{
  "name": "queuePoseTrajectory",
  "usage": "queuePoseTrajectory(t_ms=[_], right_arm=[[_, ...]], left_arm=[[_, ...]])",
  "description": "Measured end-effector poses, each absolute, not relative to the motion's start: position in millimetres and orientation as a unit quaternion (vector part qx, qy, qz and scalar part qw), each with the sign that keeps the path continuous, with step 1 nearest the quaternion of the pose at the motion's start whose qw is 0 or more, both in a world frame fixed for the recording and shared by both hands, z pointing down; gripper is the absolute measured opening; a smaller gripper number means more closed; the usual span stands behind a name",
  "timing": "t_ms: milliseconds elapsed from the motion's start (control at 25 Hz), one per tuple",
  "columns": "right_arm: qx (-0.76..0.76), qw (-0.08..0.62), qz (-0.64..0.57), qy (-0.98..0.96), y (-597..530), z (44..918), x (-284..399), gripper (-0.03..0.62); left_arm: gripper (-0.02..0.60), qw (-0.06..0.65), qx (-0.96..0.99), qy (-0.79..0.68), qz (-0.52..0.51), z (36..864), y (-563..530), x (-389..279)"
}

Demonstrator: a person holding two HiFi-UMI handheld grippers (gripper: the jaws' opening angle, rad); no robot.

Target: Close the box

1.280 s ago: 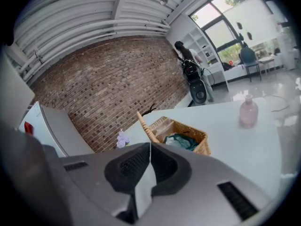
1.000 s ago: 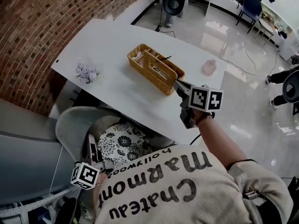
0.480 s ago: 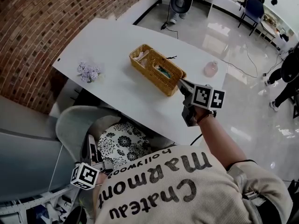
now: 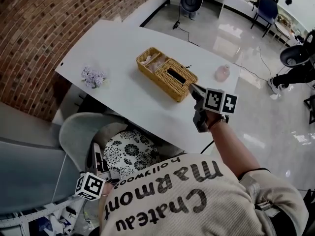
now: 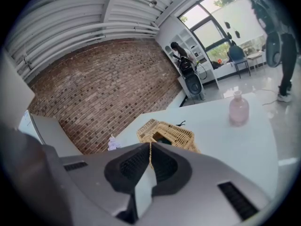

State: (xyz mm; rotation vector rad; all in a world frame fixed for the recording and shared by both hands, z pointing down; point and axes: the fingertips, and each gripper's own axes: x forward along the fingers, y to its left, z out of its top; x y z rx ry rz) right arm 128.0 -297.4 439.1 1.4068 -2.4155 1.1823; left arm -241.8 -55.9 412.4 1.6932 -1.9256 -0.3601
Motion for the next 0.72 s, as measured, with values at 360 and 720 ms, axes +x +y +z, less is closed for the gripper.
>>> queuePoseTrajectory(t_ms=[360,720], right_arm=[[0.442,0.042,0.387,-0.808,-285.9,427.2,109.7,0.004],[0.416,0.050,0.290,-0.861,-270.7,379.2,62.8,0.003]], left_arm=[[0.002,0.268,0.660,-0.690,-0.127,403.1,-82.7,-222.9],[0.002,0.217,0.722,-0.648,-0.104,361.1,-131.9,-201.8]])
